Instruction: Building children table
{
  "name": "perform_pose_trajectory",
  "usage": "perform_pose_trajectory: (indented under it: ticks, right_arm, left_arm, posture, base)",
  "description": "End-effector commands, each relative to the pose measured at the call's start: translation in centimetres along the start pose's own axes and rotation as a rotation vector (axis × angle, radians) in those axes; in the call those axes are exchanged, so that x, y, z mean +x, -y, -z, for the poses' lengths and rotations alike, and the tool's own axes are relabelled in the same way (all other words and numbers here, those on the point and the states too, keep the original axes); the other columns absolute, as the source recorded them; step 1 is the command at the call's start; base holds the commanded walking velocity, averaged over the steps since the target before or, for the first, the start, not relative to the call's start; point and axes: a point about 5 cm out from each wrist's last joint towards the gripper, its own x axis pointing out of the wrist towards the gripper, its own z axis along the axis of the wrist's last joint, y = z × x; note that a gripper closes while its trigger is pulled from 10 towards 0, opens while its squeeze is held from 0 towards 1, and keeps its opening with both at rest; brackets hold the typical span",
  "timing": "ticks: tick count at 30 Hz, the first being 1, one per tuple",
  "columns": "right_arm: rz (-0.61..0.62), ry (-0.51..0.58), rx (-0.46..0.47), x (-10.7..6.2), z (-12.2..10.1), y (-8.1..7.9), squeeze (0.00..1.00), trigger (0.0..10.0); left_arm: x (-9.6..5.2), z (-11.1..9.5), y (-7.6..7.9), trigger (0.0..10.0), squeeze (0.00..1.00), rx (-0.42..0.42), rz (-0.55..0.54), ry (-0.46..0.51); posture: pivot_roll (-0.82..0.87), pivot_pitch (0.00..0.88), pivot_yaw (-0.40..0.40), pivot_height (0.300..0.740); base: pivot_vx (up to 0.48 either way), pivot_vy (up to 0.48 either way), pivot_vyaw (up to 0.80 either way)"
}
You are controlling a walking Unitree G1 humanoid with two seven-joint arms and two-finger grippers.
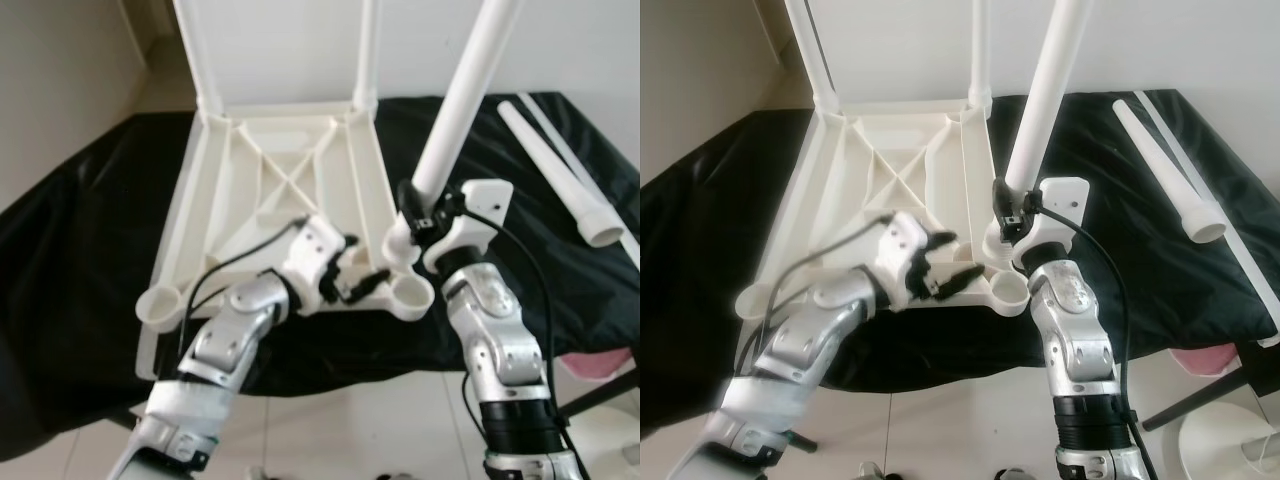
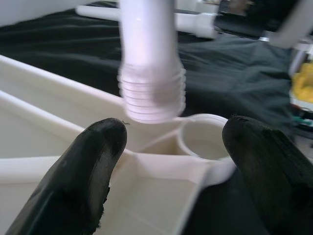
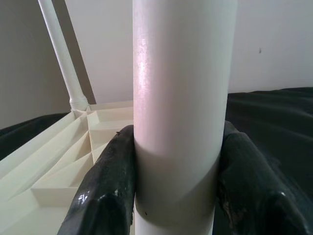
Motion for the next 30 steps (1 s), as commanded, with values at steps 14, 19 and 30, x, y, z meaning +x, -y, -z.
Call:
perform_pose_trajectory:
  ticks: [14, 19, 30]
  right_arm:
    - [-0.042, 0.007, -0.024, -2.6, -0.2, -0.3, 0.0, 10.0]
    - [-0.047, 0.004, -0.028, -3.0, -0.2, -0.3, 0.0, 10.0]
    - [-0.081, -0.023, -0.049, -4.3, -0.1, -0.6, 0.0, 10.0]
  left_arm:
    - [-1.7, 0.7, 0.9, 10.0, 0.0, -0.018, 0.025, -0.061]
    - [-1.8, 0.9, 1.1, 10.0, 0.0, -0.016, 0.03, -0.074]
    - [-2.1, 1.0, 1.2, 10.0, 0.0, -0.019, 0.018, -0.092]
  posture:
    - [-0.07, 0.084, 0.018, 0.74]
    - [-0.08, 0.084, 0.018, 0.74]
    - [-0.08, 0.098, 0.016, 0.74]
  base:
    - [0.0, 0.0, 0.0]
    - [0.0, 0.0, 0.0]
    - [0.0, 0.0, 0.0]
